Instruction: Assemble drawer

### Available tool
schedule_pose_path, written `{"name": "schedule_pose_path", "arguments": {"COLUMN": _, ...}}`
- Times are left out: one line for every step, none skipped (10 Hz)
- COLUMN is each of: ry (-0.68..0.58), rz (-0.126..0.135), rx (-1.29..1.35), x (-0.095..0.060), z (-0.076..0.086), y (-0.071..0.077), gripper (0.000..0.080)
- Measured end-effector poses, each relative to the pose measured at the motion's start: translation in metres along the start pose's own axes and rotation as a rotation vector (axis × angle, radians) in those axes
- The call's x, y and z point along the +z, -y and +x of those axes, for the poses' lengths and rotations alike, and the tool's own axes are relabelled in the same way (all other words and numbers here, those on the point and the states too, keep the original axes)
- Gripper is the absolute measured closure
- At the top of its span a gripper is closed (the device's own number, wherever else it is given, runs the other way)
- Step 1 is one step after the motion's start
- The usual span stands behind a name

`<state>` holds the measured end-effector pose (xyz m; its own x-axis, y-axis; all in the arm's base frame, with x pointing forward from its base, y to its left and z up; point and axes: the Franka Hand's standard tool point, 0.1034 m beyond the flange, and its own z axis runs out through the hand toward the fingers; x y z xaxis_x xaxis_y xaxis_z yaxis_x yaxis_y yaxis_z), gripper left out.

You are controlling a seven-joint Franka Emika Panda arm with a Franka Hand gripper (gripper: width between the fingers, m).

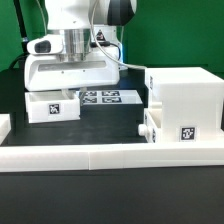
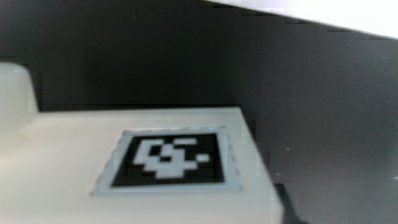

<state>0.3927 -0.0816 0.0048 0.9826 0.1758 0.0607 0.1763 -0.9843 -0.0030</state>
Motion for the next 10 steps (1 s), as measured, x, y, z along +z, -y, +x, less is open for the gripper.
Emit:
{"name": "schedule_pose_path", "arguments": {"ry": 0.000, "rz": 0.000, "rx": 0.000, "x": 0.000, "z": 0.000, "y": 0.000, "gripper": 0.0758}}
{"name": "schedule_pose_path", "arguments": {"ry": 0.000, "rz": 0.000, "rx": 0.000, "x": 0.000, "z": 0.000, "y": 0.000, "gripper": 0.0758}}
{"name": "schedule_pose_path", "arguments": {"ry": 0.006, "rz": 0.004, "rx": -0.012, "x": -0.001, "z": 0.001, "y": 0.003, "gripper": 0.0758}}
{"name": "schedule_pose_path", "arguments": {"ry": 0.023, "rz": 0.013, "rx": -0.061, "x": -0.009, "z": 0.010, "y": 0.013, "gripper": 0.0758}}
{"name": "schedule_pose_path", "arguments": {"ry": 0.042, "rz": 0.023, "rx": -0.120, "x": -0.019, "z": 0.021, "y": 0.020, "gripper": 0.0758}}
{"name": "schedule_pose_path", "arguments": {"ry": 0.056, "rz": 0.030, "rx": -0.185, "x": -0.029, "z": 0.034, "y": 0.025, "gripper": 0.0758}}
{"name": "schedule_pose_path", "arguments": {"ry": 0.064, "rz": 0.034, "rx": -0.241, "x": -0.036, "z": 0.045, "y": 0.026, "gripper": 0.0758}}
{"name": "schedule_pose_path", "arguments": {"ry": 0.055, "rz": 0.031, "rx": -0.249, "x": -0.034, "z": 0.045, "y": 0.026, "gripper": 0.0758}}
{"name": "schedule_pose_path", "arguments": {"ry": 0.058, "rz": 0.033, "rx": -0.250, "x": -0.033, "z": 0.043, "y": 0.026, "gripper": 0.0758}}
{"name": "schedule_pose_path", "arguments": {"ry": 0.058, "rz": 0.034, "rx": -0.297, "x": -0.033, "z": 0.043, "y": 0.026, "gripper": 0.0758}}
